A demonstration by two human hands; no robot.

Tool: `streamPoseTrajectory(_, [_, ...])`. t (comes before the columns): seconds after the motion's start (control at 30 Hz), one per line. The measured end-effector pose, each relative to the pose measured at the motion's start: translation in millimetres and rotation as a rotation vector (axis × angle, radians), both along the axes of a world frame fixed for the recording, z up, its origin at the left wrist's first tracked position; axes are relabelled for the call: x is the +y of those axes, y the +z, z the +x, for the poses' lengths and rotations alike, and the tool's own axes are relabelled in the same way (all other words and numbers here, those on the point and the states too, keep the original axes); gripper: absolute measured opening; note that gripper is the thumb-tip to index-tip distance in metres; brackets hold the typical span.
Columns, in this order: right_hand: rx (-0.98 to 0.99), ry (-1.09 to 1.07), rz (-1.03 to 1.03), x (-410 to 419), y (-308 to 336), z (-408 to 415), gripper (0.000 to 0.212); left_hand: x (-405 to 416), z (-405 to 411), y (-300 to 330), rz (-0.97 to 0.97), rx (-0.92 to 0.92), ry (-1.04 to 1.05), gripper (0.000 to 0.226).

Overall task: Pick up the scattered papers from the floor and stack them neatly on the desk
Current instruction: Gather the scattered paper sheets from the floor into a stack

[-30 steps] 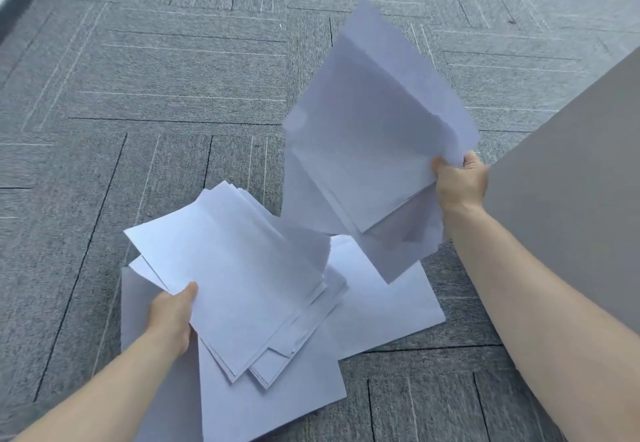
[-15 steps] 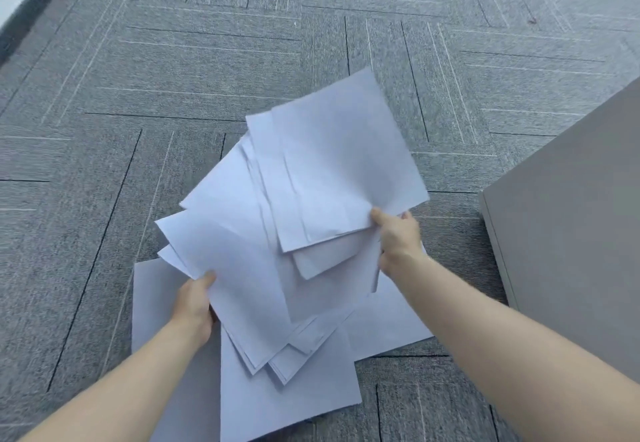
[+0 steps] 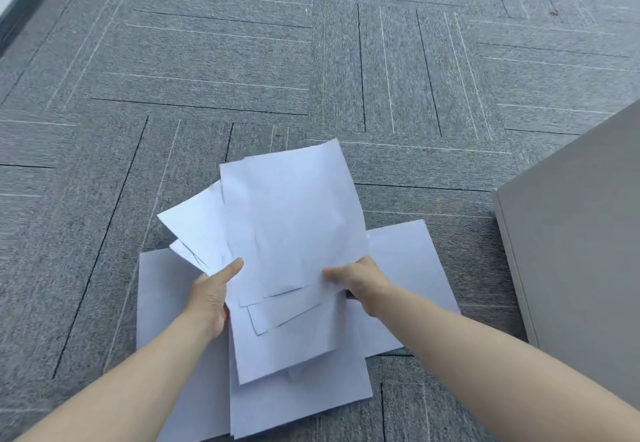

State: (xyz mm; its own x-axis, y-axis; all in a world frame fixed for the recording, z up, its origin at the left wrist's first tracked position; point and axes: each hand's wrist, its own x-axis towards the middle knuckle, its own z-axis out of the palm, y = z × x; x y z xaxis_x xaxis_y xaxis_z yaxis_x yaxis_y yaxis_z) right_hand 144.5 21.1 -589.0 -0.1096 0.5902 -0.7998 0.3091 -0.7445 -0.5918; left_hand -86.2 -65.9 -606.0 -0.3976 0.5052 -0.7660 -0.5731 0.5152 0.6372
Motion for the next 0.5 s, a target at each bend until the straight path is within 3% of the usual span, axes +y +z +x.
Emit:
streamPoseTrajectory(0.07, [-0.019,0.103,-0.055,-1.5,-2.4,0.7,0.048,-0.3,-0.5,-2.4,-0.044,0.026,-0.022,0.062])
streamPoseTrajectory(0.17, [-0.06,0.287,-0.054,-1.4,-2.4,5.1,0.027,0.9,0.3,-7.0,-0.083,0.071,-0.023,0.041])
streamPoseTrajectory(0.23, [-0.11,0.443,-0.034,2.8,5.9,8.6,0.025,1.4,1.7,-9.0,-0.113,0.121,-0.021,0.032])
streamPoseTrajectory(0.33, [-0.182,0.573,-0.006,23.7,17.1,18.5,0.051,0.5,-3.0,-10.9,-0.126,0.154,-0.043,0.036])
streamPoseTrajectory(0.4, [-0.301,0.488,0.12,42.8,19.4,28.2,0.054,-0.7,-9.0,-9.9,-0.095,0.161,-0.057,0.028])
streamPoseTrajectory(0.5, [-0.679,0.539,0.44,67.3,15.9,46.1,0.041,-4.1,-19.7,-7.2,-0.055,0.197,-0.072,0.022])
